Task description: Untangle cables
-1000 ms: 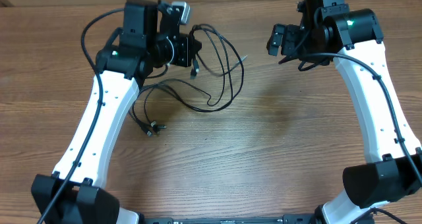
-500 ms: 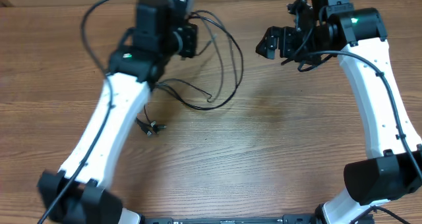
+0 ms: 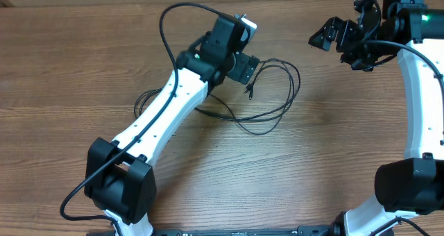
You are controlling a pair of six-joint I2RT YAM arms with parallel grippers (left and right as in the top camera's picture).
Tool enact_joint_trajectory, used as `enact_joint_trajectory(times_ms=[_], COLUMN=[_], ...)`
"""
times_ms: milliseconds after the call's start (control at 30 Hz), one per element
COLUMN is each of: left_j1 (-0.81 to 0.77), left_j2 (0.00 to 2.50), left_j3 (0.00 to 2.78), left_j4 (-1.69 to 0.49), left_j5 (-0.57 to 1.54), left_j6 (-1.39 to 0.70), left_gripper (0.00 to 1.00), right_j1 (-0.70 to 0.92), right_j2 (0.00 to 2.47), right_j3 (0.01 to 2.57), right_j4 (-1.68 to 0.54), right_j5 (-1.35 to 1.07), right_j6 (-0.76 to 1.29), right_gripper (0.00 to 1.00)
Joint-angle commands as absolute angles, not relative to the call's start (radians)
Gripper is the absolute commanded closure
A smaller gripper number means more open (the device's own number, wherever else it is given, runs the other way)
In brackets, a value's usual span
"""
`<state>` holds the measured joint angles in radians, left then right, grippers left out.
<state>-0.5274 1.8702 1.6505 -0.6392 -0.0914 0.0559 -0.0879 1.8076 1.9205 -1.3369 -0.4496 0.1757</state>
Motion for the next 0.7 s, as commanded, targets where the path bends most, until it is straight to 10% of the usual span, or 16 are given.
enact_joint_trajectory(times_ms=[0,667], left_j1=[-0.519,-0.649], left_j2=[1.829,2.053], left_j3=[1.824,1.717], left_j4=[-0.844,-1.077], left_j5=[-0.070,0.247], left_j6=[0.041,0.530], left_gripper=[0.00,0.13], right_j1=[-0.089,-0.089], right_j2=[1.811,1.811], right_j3=[1.942,1.942], right_j4=[-1.332,-1.383], right_j5=[-0.472,-0.436], right_j6=[0.178,0.155], right_gripper=[0.00,0.00])
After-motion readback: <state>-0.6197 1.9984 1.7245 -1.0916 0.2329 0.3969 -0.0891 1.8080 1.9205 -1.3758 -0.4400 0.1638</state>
